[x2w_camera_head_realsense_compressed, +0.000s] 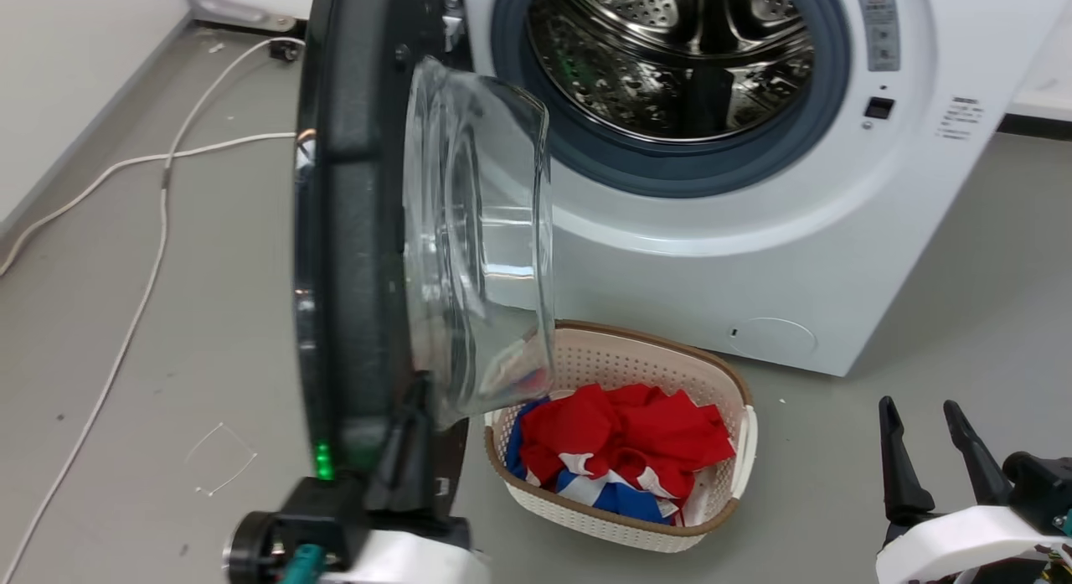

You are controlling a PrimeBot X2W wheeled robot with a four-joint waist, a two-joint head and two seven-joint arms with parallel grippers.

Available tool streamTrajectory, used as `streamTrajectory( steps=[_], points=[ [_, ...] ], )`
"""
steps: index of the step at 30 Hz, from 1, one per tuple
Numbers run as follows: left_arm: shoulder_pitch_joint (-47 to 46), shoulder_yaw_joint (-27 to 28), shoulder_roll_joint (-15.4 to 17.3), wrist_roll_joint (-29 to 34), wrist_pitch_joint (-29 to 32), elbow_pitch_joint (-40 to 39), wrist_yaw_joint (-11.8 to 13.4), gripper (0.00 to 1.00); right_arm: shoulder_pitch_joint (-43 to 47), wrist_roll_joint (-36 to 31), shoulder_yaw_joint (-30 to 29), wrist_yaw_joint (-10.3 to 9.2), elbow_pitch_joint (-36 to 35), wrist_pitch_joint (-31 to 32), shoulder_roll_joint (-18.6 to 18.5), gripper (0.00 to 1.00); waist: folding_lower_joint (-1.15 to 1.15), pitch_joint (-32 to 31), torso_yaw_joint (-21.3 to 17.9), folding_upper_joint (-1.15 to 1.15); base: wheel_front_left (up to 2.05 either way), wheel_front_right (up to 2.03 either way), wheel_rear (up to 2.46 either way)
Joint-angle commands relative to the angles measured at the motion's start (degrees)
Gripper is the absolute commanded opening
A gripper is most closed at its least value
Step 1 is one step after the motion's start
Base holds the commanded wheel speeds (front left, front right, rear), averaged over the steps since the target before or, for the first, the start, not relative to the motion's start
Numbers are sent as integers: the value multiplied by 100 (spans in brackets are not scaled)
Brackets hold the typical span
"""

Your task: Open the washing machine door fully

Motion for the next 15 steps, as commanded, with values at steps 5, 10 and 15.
streamTrajectory(
  steps=[5, 10, 15],
  points=[
    [156, 490, 224, -261, -92, 33, 91, 0, 69, -58, -22, -1, -110, 32, 7, 100, 0, 28, 166, 0, 0, 0, 0],
    [242, 1013, 467, -764, -108, 146, -126, 0, 64, -83, -27, -1, -189, 91, 7, 100, 0, 75, 201, 0, 0, 0, 0],
    [224, 1616, 863, -1123, -207, 336, -329, 0, 73, -102, -43, -1, -271, 160, 7, 100, 0, 151, 170, 0, 0, 0, 0]
  ],
)
